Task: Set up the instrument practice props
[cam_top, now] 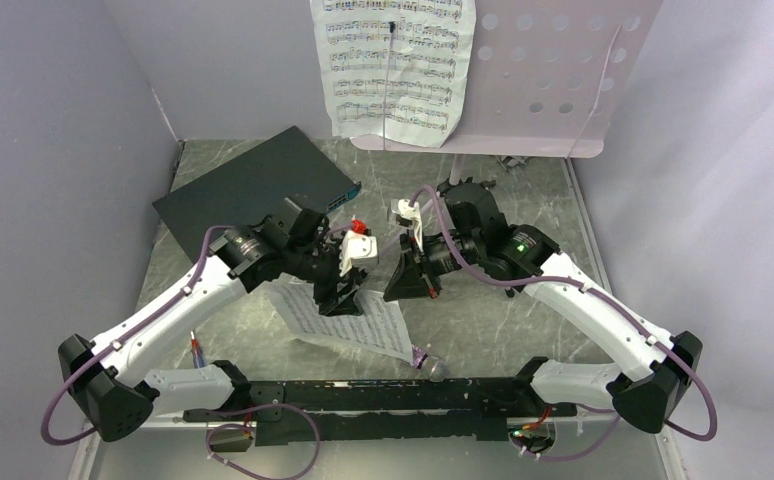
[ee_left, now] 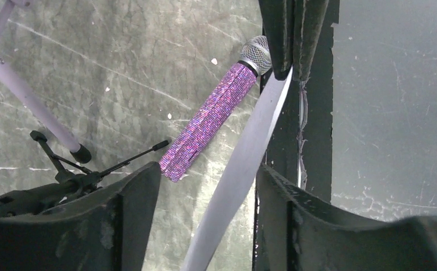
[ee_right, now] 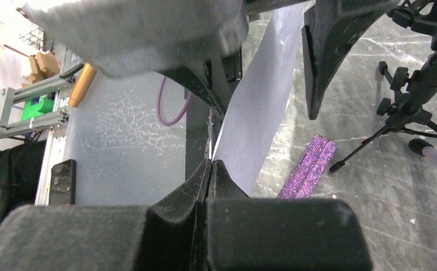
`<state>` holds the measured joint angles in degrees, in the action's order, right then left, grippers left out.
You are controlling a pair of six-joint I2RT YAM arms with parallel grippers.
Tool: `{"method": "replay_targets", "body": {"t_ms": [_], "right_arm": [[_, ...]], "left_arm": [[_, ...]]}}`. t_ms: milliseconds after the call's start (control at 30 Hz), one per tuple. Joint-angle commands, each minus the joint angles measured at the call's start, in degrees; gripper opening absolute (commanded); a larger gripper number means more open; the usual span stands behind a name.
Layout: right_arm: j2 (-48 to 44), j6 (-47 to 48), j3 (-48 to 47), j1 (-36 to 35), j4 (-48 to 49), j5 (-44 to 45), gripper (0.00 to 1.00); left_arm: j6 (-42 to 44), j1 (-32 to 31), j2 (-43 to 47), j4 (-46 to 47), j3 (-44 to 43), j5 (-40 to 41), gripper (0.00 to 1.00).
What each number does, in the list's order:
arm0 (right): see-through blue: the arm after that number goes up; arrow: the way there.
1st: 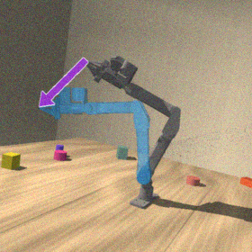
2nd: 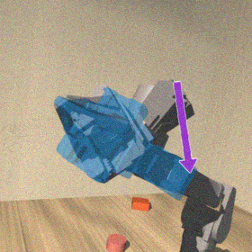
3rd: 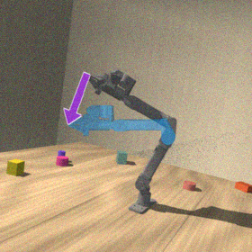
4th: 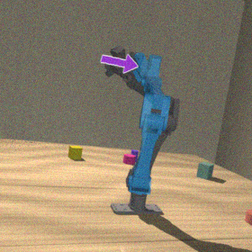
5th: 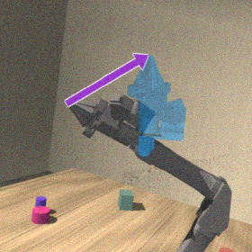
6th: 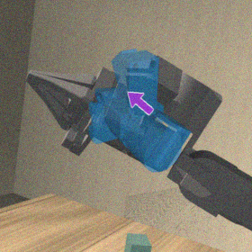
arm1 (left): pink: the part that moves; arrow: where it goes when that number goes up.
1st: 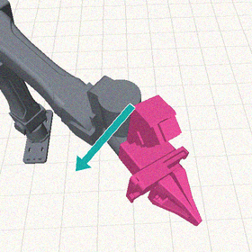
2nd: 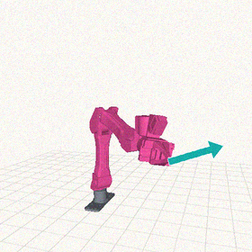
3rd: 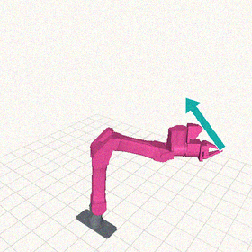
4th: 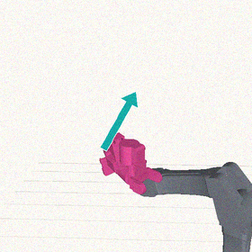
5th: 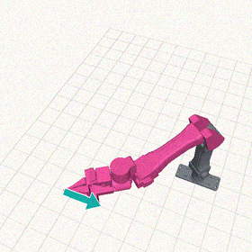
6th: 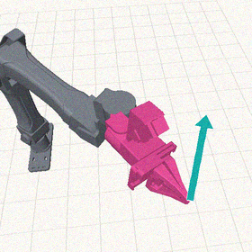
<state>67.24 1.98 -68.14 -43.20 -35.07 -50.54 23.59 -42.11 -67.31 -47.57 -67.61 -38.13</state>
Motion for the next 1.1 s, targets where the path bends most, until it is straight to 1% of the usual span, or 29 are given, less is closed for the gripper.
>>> {"method": "replay_targets", "body": {"t_ms": [0,100,167,267,367,433,467,600,633,700,767,933,1067], "right_arm": [[-1.6,0.5,-3.1,0.1,1.5,-1.2,0.00],[-1.9,0.4,-3.1,0.1,2.0,0.1,0.00],[-2.5,0.0,-2.8,0.1,2.6,2.4,0.00],[-3.5,-1.1,-2.3,0.2,3.9,5.2,0.00],[-4.6,-1.9,-1.7,0.2,5.7,9.6,0.03],[-5.2,-3.7,-1.6,0.4,6.0,15.0,0.11],[-5.5,-4.3,-1.6,0.6,6.1,17.2,0.18],[-7.6,-6.7,-0.1,2.3,8.0,22.1,0.61],[-8.4,-7.5,0.5,3.0,8.7,22.7,0.66],[-9.9,-9.0,1.9,4.6,10.4,23.0,0.72],[-11.1,-10.4,3.3,6.7,11.7,22.2,0.75],[-14.2,-14.0,6.6,11.5,14.1,20.7,0.78],[-18.3,-17.1,11.4,14.8,17.0,21.0,0.84]], "left_arm": [[2.8,-1.7,-1.0,-0.2,-1.8,0.7,0.63],[2.4,-1.9,-0.9,0.4,-1.5,0.2,0.50],[1.9,-2.1,-0.3,1.5,-1.0,-0.1,0.37],[1.2,-2.1,0.8,3.1,-0.1,-1.2,0.21],[-0.3,-2.1,2.1,5.4,0.9,-2.9,0.04],[-2.4,-2.1,2.9,7.4,1.7,-3.2,0.03],[-3.2,-2.1,3.4,8.2,2.1,-3.4,0.03],[-6.9,-2.0,5.0,11.6,3.5,-2.8,0.03],[-8.2,-2.1,5.2,12.3,3.7,-2.7,0.03],[-10.3,-2.0,5.3,13.8,3.9,-2.4,0.03],[-13.1,-2.0,5.3,16.2,4.4,-1.9,0.03],[-20.0,-1.9,5.7,24.6,6.5,-3.0,0.03],[-27.3,-1.3,5.4,31.2,8.1,-2.3,0.03]]}}
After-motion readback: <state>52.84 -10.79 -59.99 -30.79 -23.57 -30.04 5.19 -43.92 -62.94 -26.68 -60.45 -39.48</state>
